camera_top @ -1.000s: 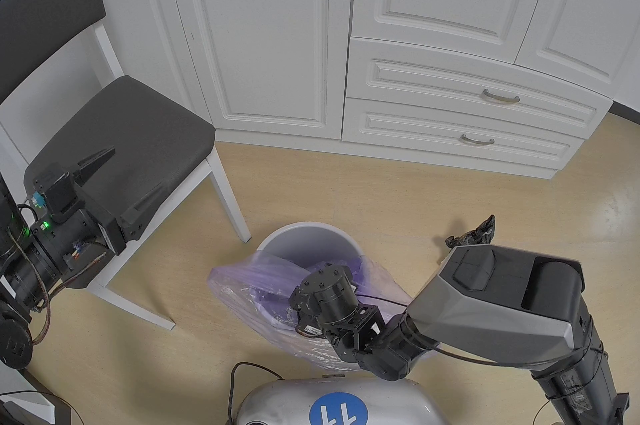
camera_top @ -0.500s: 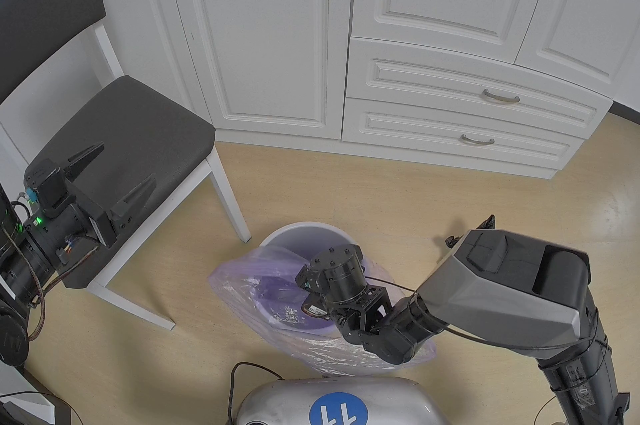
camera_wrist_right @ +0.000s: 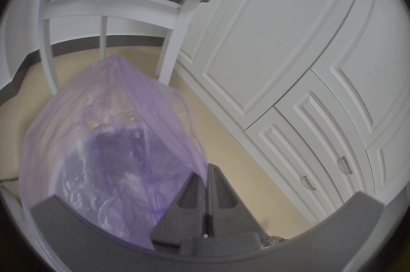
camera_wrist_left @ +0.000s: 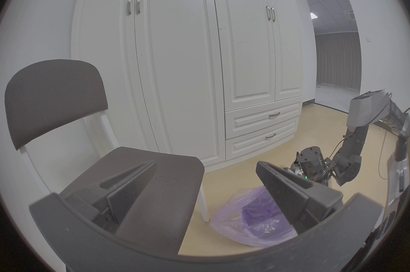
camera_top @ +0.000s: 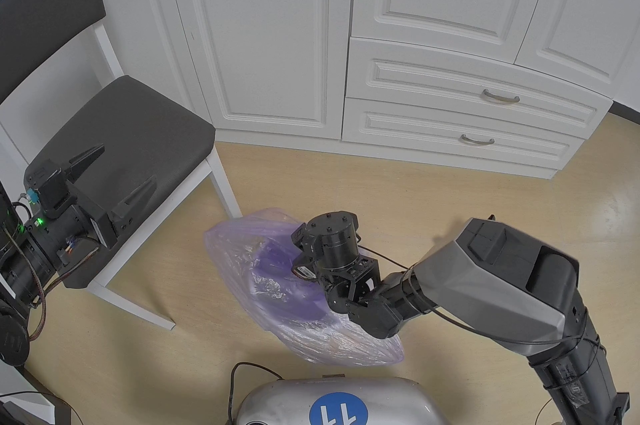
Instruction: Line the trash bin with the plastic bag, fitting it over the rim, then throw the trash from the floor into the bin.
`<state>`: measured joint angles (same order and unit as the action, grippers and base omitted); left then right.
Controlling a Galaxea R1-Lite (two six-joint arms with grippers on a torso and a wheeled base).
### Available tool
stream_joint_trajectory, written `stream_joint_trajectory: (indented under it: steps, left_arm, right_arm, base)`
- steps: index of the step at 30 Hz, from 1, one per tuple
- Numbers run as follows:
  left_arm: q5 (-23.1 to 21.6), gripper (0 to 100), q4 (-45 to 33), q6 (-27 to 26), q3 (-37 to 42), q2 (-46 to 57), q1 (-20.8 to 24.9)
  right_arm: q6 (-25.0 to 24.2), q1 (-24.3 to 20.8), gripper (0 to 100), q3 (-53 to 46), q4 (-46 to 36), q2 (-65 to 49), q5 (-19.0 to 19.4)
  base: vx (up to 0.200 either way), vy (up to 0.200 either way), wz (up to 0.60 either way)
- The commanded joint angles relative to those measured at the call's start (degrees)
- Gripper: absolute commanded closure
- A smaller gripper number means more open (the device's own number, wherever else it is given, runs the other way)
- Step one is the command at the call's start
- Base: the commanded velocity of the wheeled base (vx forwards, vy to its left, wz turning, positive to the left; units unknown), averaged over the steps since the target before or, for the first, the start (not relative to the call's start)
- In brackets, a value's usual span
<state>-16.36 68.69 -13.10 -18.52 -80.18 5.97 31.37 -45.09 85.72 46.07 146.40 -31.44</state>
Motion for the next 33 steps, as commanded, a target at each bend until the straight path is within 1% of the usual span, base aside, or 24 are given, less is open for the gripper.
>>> stream_joint_trajectory:
  steps: [1, 3, 9, 16, 20, 27, 32, 33]
  left_arm:
    - [0.01, 0, 0.12, -0.08, 0.06, -0.77, 0.09]
    - [0.01, 0, 0.12, -0.08, 0.06, -0.77, 0.18]
    - [0.01, 0, 0.12, -0.08, 0.06, -0.86, 0.18]
    - [0.01, 0, 0.12, -0.08, 0.15, -0.86, 0.18]
    - [0.01, 0, 0.12, -0.17, 0.15, -0.86, 0.18]
    - [0.10, 0, 0.21, -0.25, 0.32, -0.95, 0.35]
    - [0.10, 0, 0.30, -0.25, 0.41, -1.12, 0.35]
    - [0.10, 0, 0.30, -0.25, 0.41, -1.12, 0.35]
  right_arm:
    - [-1.92, 1.06, 100, 6.30, 0.43, 5.30, -1.70]
    - [-1.75, 2.20, 100, 8.14, 0.43, 6.27, -2.22]
    - [-1.40, 4.75, 100, 10.16, 0.43, 6.53, -2.22]
    - [-0.87, 6.86, 100, 14.91, 0.43, 7.24, -2.13]
    - [0.27, 9.06, 100, 16.67, 0.34, 7.32, -2.05]
    - [0.27, 10.38, 100, 16.58, 0.16, 7.32, -1.96]
    - [0.36, 10.38, 100, 16.14, -0.10, 7.24, -1.61]
    - [0.27, 10.29, 0, 15.97, -0.10, 7.06, -1.52]
  base:
    - [0.000, 0.000, 0.00]
    - [0.000, 0.000, 0.00]
    - [0.000, 0.000, 0.00]
    - [0.000, 0.000, 0.00]
    - [0.000, 0.000, 0.00]
    - [0.000, 0.000, 0.00]
    - [0.000, 0.000, 0.00]
    - [0.000, 0.000, 0.00]
